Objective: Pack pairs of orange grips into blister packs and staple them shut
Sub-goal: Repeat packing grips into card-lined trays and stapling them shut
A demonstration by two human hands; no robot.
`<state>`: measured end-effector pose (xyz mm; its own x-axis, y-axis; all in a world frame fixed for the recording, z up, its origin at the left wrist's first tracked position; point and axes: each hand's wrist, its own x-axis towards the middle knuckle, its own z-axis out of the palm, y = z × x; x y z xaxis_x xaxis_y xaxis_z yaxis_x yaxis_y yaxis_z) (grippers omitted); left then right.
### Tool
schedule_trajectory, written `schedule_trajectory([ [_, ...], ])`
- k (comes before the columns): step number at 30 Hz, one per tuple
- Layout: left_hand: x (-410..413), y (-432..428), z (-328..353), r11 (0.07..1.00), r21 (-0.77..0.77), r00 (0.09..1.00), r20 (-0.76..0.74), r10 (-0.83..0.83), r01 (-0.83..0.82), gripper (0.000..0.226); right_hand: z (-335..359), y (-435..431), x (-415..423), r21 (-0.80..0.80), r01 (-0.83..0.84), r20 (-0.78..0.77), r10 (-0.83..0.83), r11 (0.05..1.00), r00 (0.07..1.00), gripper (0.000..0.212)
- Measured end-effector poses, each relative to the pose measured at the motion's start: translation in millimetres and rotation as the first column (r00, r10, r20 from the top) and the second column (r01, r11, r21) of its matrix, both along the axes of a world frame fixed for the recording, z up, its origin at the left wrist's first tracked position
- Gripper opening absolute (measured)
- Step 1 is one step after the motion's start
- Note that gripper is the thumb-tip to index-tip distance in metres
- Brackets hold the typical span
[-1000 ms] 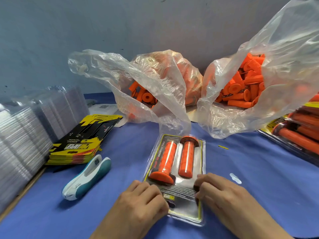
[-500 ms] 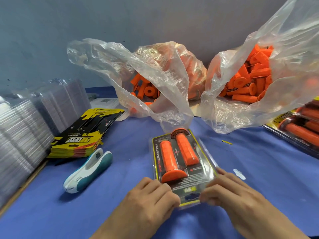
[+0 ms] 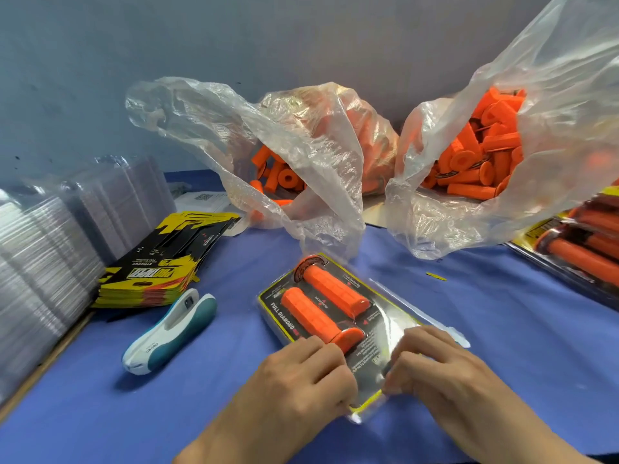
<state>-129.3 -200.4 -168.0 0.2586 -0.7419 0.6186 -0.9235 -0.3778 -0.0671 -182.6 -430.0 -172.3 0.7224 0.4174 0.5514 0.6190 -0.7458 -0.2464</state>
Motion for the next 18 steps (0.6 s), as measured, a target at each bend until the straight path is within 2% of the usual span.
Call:
schedule_trajectory([
  [3,6,4,-1,1.000,-0.002,0.997,-0.079,-0.026,0.026,0.021,-2,-8,1,0.077,-0.060,-0.027,0.062,0.995,0.998,0.036],
  [6,7,6,-2,1.000,0.021,0.993,-0.113,-0.017,0.020,0.019,-3,-13,1,0.114,-0.042,-0.047,0.048,0.993,0.998,0.026],
  [7,6,6,-2,1.000,0.031,0.996,-0.092,0.000,0.003,0.018,-4,-11,1,0.081,-0.018,-0.014,0.019,0.997,1.000,0.022],
  [10,1,2,1,0.998,0.032,0.997,-0.041,0.058,-0.057,0.016,-10,6,-3,-0.064,0.095,0.233,-0.077,0.993,0.969,0.017],
  [13,-4,-3,4,0.996,0.014,0.996,0.023,0.083,-0.083,0.022,-12,24,-4,-0.079,0.161,0.411,-0.115,0.984,0.904,0.021],
  [16,-4,-7,4,0.997,-0.027,0.996,0.039,0.079,-0.078,0.026,-9,25,-3,-0.060,0.209,0.446,-0.161,0.976,0.881,0.023],
  [18,-1,-5,2,0.996,-0.033,0.995,0.041,0.088,-0.086,0.026,-8,20,-4,-0.011,0.192,0.397,-0.172,0.981,0.902,0.024],
])
